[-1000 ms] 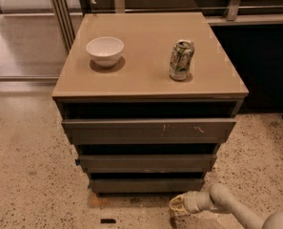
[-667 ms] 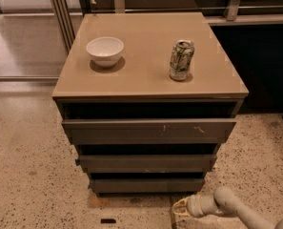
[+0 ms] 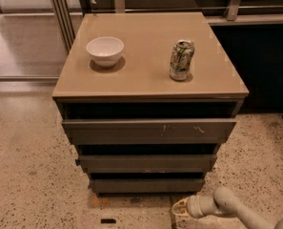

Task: Close bottom drawer

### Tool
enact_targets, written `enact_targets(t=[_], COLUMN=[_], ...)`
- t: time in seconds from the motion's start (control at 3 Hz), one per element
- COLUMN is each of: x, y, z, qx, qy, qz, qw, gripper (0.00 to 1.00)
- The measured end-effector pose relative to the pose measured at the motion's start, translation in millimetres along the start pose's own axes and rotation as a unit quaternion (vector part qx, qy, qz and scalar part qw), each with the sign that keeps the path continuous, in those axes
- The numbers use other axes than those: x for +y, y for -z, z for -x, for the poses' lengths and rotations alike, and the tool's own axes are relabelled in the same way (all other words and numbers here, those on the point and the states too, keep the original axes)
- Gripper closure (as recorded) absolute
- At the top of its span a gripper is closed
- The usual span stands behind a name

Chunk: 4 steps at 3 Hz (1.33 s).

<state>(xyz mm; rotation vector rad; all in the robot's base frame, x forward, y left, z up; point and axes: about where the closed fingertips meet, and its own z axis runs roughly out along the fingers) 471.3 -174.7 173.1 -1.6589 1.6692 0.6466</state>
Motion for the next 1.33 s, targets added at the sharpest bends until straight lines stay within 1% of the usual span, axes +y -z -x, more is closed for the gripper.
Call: enact_targets(t=[0.67, 1.0, 1.33], x=[0.0, 0.1, 0.1], y=[-0.1, -0.2, -0.2], z=[0.0, 0.1, 0.1], qx=[0.0, 0.0, 0.0], qy=[0.0, 0.0, 0.0], qz=[0.0, 0.0, 0.0], qw=[1.0, 1.0, 1.0], gripper=[0.12, 0.0, 0.0])
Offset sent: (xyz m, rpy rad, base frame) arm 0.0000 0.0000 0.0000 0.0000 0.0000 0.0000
